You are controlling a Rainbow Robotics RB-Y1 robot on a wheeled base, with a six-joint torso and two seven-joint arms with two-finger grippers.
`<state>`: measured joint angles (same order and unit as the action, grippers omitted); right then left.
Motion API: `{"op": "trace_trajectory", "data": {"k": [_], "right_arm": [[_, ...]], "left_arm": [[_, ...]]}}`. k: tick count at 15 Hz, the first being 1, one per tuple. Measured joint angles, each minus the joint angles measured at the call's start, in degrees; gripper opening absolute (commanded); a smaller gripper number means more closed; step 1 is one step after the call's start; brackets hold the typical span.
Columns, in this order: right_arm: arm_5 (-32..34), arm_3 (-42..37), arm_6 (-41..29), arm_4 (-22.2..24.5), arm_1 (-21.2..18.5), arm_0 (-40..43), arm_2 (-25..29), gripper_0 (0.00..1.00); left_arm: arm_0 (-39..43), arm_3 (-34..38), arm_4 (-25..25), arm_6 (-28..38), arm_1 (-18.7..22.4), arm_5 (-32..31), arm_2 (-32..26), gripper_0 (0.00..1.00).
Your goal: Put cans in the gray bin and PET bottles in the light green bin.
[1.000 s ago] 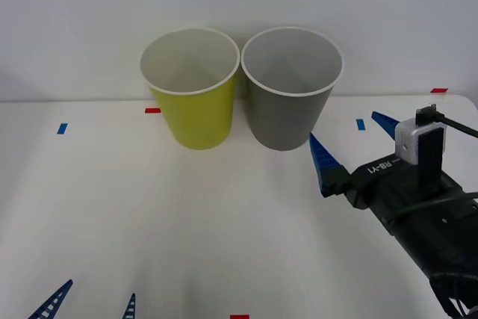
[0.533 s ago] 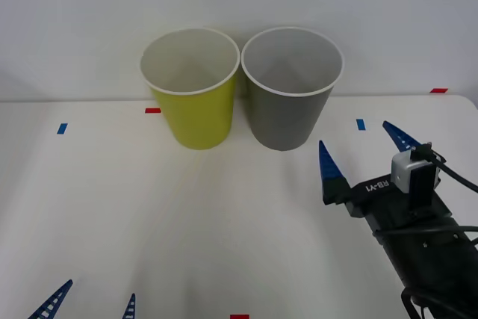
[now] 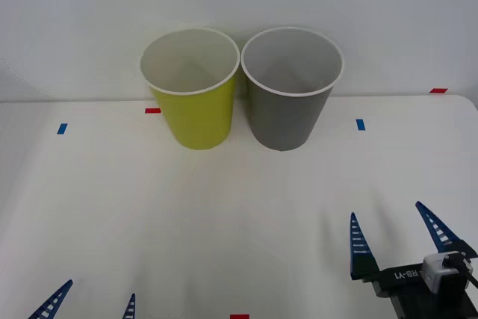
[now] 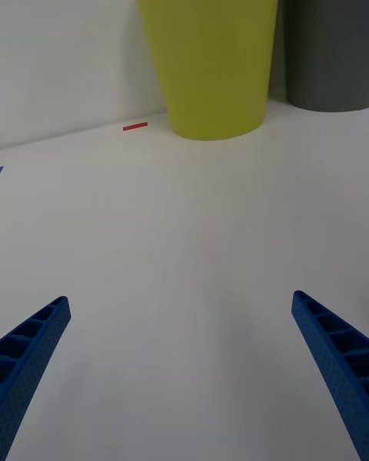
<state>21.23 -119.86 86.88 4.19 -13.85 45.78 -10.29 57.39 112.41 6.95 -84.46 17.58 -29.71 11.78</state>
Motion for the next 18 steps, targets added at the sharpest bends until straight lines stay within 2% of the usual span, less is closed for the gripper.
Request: {"op": "trace_trajectory", "data": {"k": [3, 6, 12, 18], "right_arm": [[6.8, 4.45, -5.92, 0.69, 0.42, 0.96, 1.32, 1.0], [13.72, 10.49, -6.68, 0.31, 0.61, 1.25, 2.9, 1.0], [19.04, 10.79, -5.21, -0.16, 0.67, 7.81, 2.65, 1.0], [19.99, 10.79, -5.12, -1.76, 0.67, 9.31, 1.08, 1.0]], "left_arm": [[0.0, 0.0, 0.0, 0.0, 0.0, 0.0, 0.0, 1.0], [0.0, 0.0, 0.0, 0.0, 0.0, 0.0, 0.0, 1.0], [0.0, 0.0, 0.0, 0.0, 0.0, 0.0, 0.0, 1.0], [0.0, 0.0, 0.0, 0.0, 0.0, 0.0, 0.0, 1.0]]}}
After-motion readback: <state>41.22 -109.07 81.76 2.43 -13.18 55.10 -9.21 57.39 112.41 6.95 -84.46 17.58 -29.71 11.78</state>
